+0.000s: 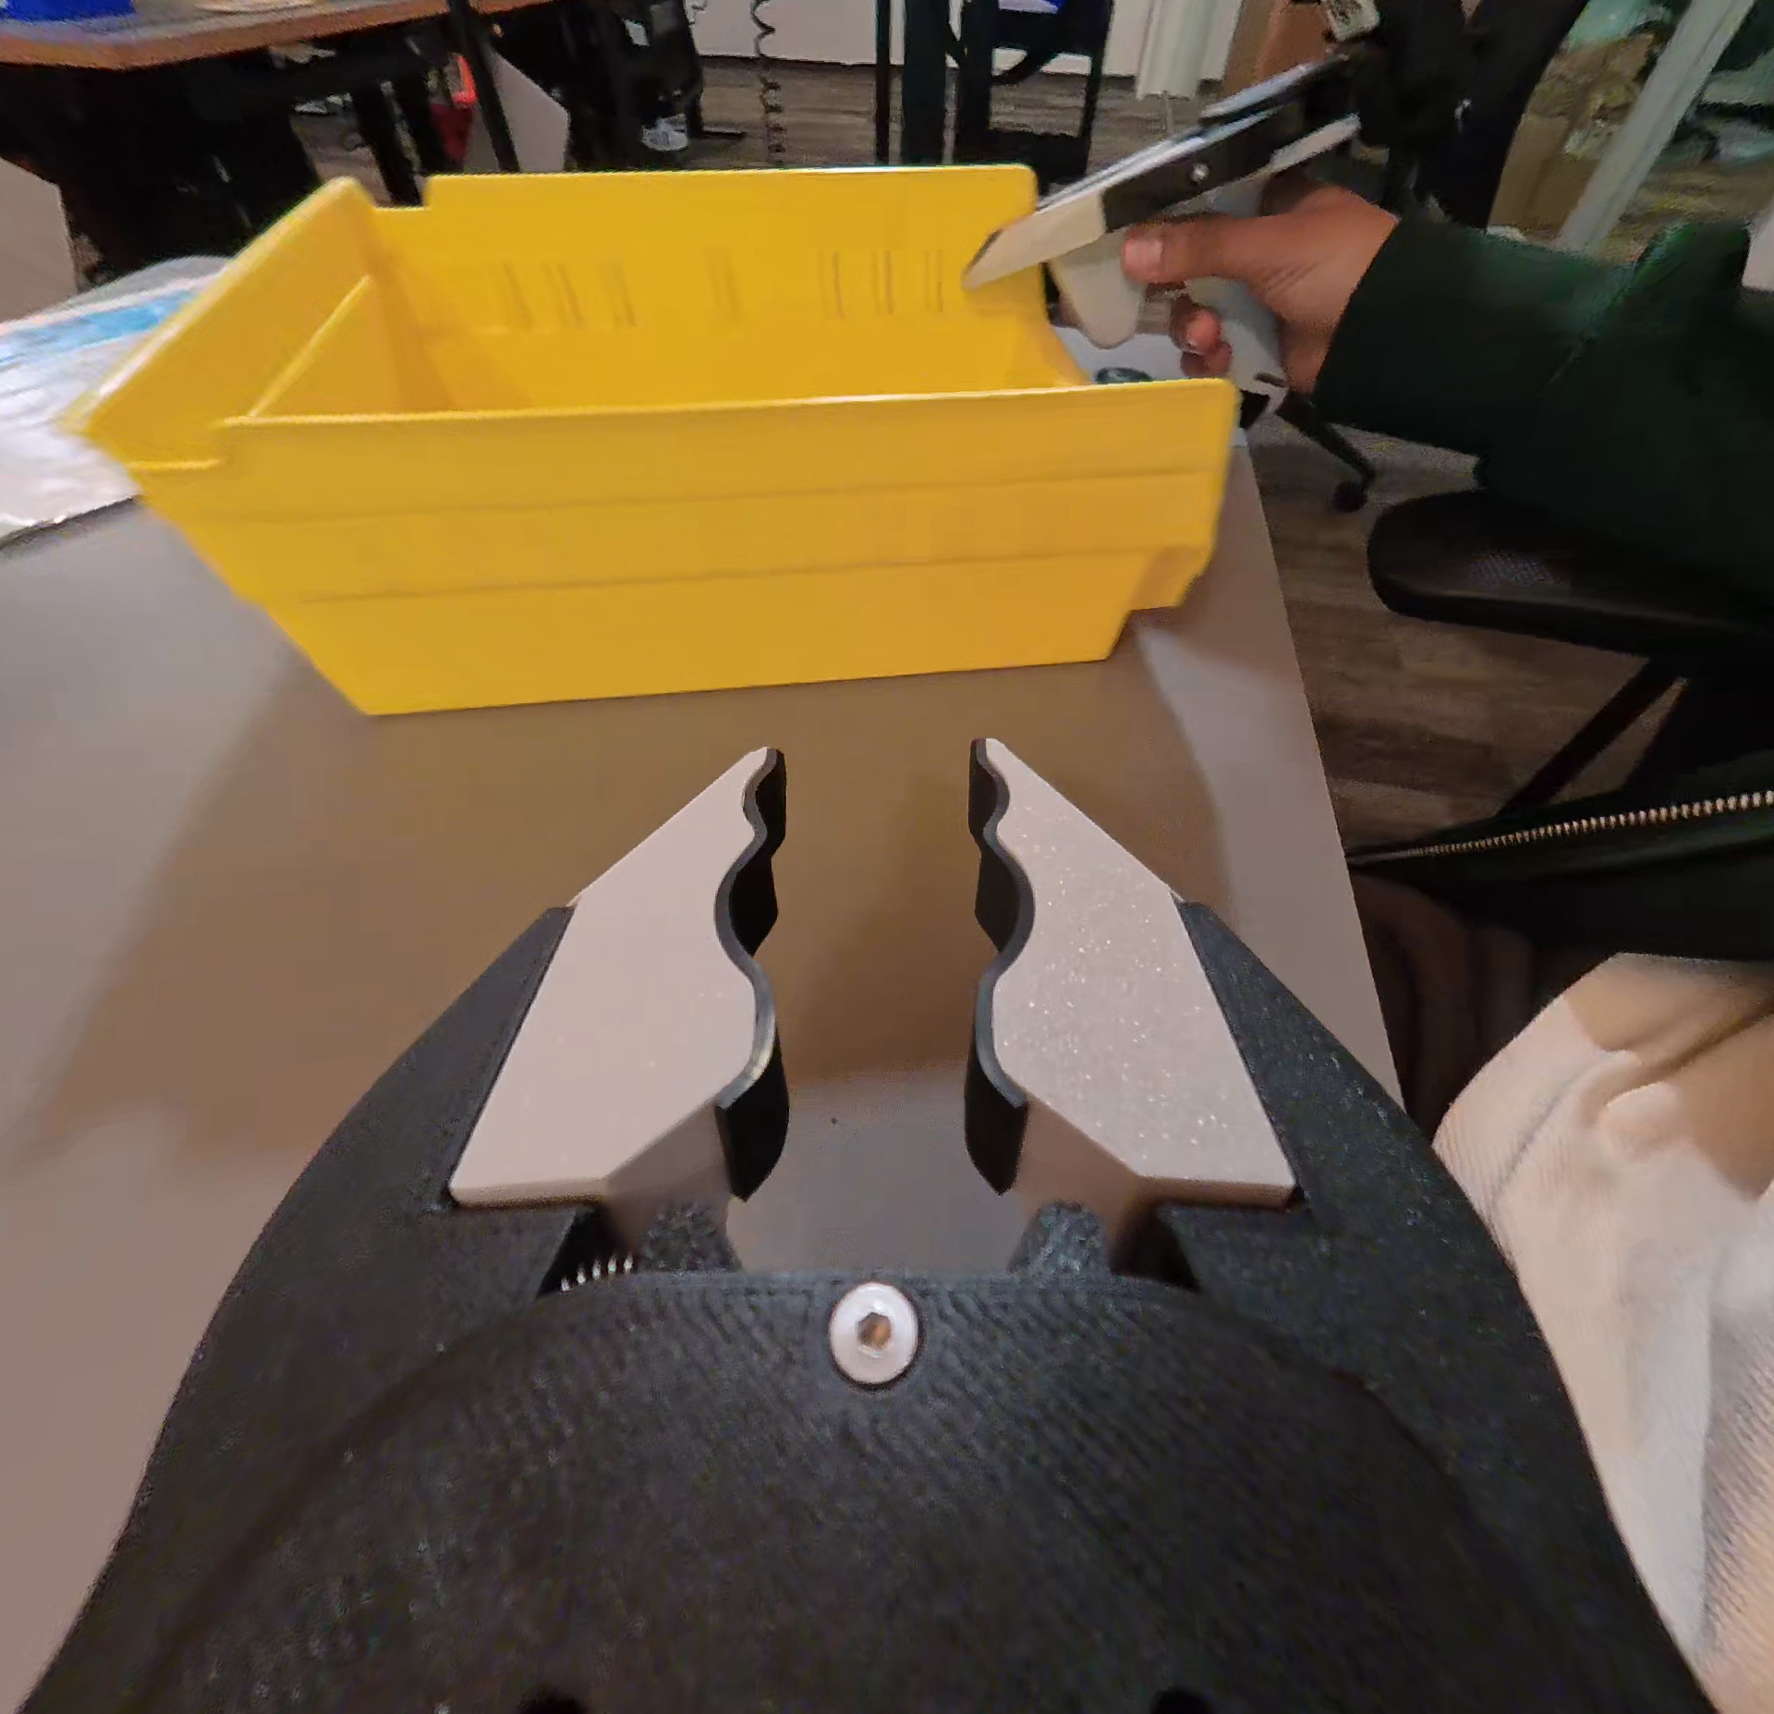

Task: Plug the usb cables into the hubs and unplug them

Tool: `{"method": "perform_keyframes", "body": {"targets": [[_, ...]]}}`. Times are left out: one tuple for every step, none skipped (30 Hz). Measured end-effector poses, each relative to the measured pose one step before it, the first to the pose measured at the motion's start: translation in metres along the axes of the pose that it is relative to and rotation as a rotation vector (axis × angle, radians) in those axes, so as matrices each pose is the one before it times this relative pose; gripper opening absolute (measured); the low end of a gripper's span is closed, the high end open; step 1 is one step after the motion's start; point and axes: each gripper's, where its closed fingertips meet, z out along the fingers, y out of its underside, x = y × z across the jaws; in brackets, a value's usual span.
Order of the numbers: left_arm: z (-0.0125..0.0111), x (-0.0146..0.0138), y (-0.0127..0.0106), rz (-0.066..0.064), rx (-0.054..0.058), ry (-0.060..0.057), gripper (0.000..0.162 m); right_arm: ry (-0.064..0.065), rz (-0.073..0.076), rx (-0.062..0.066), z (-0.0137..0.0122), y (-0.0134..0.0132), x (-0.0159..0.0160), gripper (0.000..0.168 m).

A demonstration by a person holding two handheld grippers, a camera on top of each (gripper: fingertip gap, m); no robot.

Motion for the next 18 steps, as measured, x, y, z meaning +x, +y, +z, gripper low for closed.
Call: {"method": "perform_keyframes", "body": {"targets": [[-0.00128, -0.00428, -0.00059, -0.0202, 0.0064, -0.014, 0.038, -0.0144, 0.007, -0.0016, -0.00388, 0.00096, 0.00757, 0.002], [-0.00142, -0.0045, -0.00076, -0.0178, 0.005, -0.0149, 0.038, -0.0108, 0.0165, 0.0011, -0.00396, 0.00101, 0.00784, 0.002], [-0.00145, -0.00378, -0.00115, -0.0136, 0.0046, -0.0133, 0.037, -0.0025, 0.0165, 0.0065, -0.00429, 0.00046, 0.00829, 0.002], [-0.00143, -0.0036, -0.00119, -0.0095, 0.0031, -0.0144, 0.037, 0.0074, 0.0136, 0.0094, -0.00463, -0.00032, 0.00869, 0.002], [-0.00128, -0.00376, -0.00117, -0.0053, 0.0018, -0.0179, 0.037, 0.017, 0.0111, 0.0087, -0.00493, -0.00058, 0.00877, 0.002], [-0.00138, -0.00325, -0.00164, -0.0014, 0.0047, -0.0184, 0.036, 0.0218, 0.006, 0.0081, -0.00471, -0.00063, 0.00835, 0.003], [-0.00135, -0.00266, -0.00238, 0.0011, 0.0093, -0.0168, 0.033, 0.0224, 0.0023, 0.0073, -0.00415, -0.00037, 0.00713, 0.003], [-0.0012, -0.00193, -0.00258, 0.0027, 0.0115, -0.0134, 0.029, 0.0214, 0.0046, 0.0053, -0.00344, -0.00015, 0.00589, 0.002], [-0.00107, -0.00129, -0.00225, 0.0036, 0.01, -0.0098, 0.027, 0.0166, 0.0069, 0.0067, -0.00227, -0.00059, 0.00405, 0.002], [-0.00075, -0.0013, -0.0014, 0.0028, 0.0047, -0.0093, 0.025, 0.0128, 0.0038, 0.0072, -0.00131, -0.00102, 0.00243, 0.002], [-0.00044, -0.00157, -0.0005, 0.0008, -0.0009, -0.0107, 0.023, 0.0133, -0.0009, 0.0023, -0.00049, -0.00063, 0.00187, 0.002], [-0.00018, -0.00169, 0.00012, -0.0003, -0.0032, -0.011, 0.023, 0.0138, -0.0034, -0.0043, 0.00016, 0.00033, 0.00165, 0.002], [-0.00018, -0.0019, 0.00013, -0.0007, -0.0024, -0.0119, 0.023, 0.0099, -0.0048, -0.0067, 0.00014, 0.00082, 0.00123, 0.002], [-0.00032, -0.00215, -0.00006, -0.0008, -0.0014, -0.0134, 0.022, 0.0043, -0.001, -0.0007, -0.00043, -0.00009, 0.00067, 0.002], [-0.00049, -0.00231, -0.00031, -0.0006, -0.0007, -0.0135, 0.022, 0.0125, 0.0103, 0.0118, -0.00161, -0.00254, 0.0023, 0.004], [-0.00073, -0.0021, -0.00068, 0.0004, 0.0021, -0.0121, 0.022, 0.0239, 0.019, 0.0288, -0.00375, -0.00647, 0.00417, 0.016], [-0.00096, -0.00199, -0.00141, 0.0014, 0.0078, -0.0112, 0.02, 0.0209, 0.0173, 0.0471, -0.00574, -0.0115, 0.0024, 0.039], [-0.00083, -0.002, -0.00155, 0.0017, 0.0112, -0.0106, 0.019, 0.0155, 0.0015, 0.0652, -0.00735, -0.01652, -0.00154, 0.062]]}}
